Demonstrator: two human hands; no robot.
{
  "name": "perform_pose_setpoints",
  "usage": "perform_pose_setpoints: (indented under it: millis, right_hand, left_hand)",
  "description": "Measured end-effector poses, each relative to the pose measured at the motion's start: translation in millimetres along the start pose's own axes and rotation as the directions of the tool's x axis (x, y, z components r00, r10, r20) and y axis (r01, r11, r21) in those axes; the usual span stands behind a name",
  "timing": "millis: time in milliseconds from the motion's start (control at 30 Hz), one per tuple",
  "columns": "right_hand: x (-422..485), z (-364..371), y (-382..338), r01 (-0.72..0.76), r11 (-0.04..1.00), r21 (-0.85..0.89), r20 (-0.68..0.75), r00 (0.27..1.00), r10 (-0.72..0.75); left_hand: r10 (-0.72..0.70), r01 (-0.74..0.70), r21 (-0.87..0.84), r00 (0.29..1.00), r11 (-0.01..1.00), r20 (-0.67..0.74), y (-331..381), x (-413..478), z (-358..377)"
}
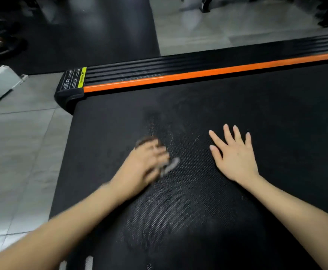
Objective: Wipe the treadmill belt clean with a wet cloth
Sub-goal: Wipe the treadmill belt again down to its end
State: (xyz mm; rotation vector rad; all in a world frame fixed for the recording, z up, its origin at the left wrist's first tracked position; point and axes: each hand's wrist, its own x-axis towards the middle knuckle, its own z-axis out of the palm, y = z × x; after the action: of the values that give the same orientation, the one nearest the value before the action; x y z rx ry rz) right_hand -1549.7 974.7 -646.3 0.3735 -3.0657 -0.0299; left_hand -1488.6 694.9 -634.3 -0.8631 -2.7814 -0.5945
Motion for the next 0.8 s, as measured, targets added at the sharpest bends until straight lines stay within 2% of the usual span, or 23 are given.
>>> perform_pose_setpoints:
  millis: [100,200,267,333,367,467,567,633,700,733,800]
  right_hand:
    - [0.3,-0.1,-0.2,-0.003,1.000,-0.007,0.009,1.000,0.003]
    - [-0.1,-0.7,-1.0,-0.007,1.000,0.003,0.010,1.000,0.007]
    - [0.4,-0.3,-0.1,-0.010,1.000,0.008,0.012,1.000,0.010]
    - [0.6,0.0,0.1,-0.017,1.000,0.008,0.010,1.000,0.016]
    - [1.3,0.0,0.2,-0.017,1.000,0.005,0.006,1.000,0.017]
    - [0.7,-0.2,0.7,-0.014,1.000,0.018,0.019,1.000,0.013]
    - [-0.7,0.1,-0.4,-0.007,1.000,0.022,0.018,1.000,0.007]
    - [-1.3,-1.6,-0.7,-0.008,1.000,0.028,0.021,1.000,0.008]
    - [-1.4,-2.8,-0.8,-0.012,0.999,0.031,0.019,1.000,0.012]
    - [-1.2,-2.8,-0.5,-0.015,0.999,0.032,0.023,1.000,0.014]
    - [-0.8,-3.0,-0.2,-0.025,0.999,0.027,0.032,0.999,0.024]
  left_hand:
    - [0.089,-0.086,-0.056,0.995,0.995,0.047,35.3,-49.6,0.7]
    - [0.097,-0.102,0.055,0.992,0.993,0.080,11.4,-16.4,0.4]
    - [-0.090,0.088,0.134,0.996,0.987,0.007,-17.1,23.8,-0.7]
    - [-0.278,0.274,0.141,0.961,0.951,0.010,-31.9,39.2,-2.3]
    - [-0.274,0.269,0.144,0.962,0.952,0.013,-31.0,33.3,0.0]
    - [-0.049,0.047,0.071,0.998,0.996,0.026,6.5,-12.2,-3.5]
    - [0.104,-0.101,-0.042,0.992,0.994,0.077,68.2,-82.1,-6.3]
    - [0.176,-0.167,-0.072,0.975,0.983,0.136,77.2,-102.7,-10.9]
    - [0.188,-0.181,-0.054,0.970,0.982,0.152,57.4,-88.4,-13.3]
    - [0.148,-0.147,-0.018,0.980,0.989,0.136,43.6,-71.4,-13.6]
    - [-0.025,0.021,0.067,0.998,0.998,0.061,13.8,-36.3,-12.5]
